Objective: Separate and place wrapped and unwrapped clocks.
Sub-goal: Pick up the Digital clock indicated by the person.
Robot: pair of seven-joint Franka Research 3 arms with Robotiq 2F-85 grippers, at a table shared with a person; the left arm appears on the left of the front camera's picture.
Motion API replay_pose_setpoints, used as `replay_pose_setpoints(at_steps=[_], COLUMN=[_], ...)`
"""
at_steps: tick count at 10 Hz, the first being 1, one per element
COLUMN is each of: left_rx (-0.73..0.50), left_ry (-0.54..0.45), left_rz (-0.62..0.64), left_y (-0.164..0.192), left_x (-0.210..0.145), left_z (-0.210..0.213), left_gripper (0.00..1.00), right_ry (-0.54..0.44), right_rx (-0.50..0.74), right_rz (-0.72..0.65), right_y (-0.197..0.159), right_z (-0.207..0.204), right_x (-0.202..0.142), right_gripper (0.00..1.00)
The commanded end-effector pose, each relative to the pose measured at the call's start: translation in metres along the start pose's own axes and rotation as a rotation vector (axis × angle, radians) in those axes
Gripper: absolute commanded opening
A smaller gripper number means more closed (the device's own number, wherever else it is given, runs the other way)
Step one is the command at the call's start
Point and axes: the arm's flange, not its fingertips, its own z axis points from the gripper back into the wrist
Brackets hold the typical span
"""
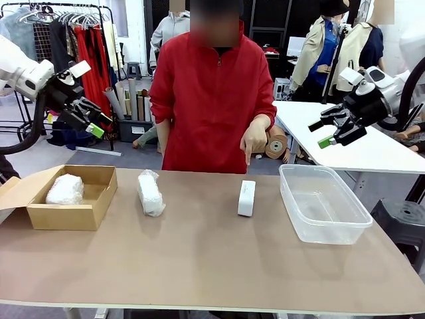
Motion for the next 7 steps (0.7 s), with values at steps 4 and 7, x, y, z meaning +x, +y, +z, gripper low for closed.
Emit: replay_pose_setpoints(at_steps=[4,7], left_rx=[0.002,0.002], left_ry=[0.000,0.000], left_rz=[-0.003,-0.003], left_y=[-0.001,-0.001], left_x=[0.002,0.002], left_z=[0.001,0.001], left_gripper=[1.00,1.00], right_ry=[-0.079,-0.062], right_rx=[0.029,-0.124], right_rz=[-0.040,-0.134], right_y=[-0.006,-0.003], right_z=[-0.024,-0.059], right_x=[0.010,0.061], right_gripper=[1.00,1.00])
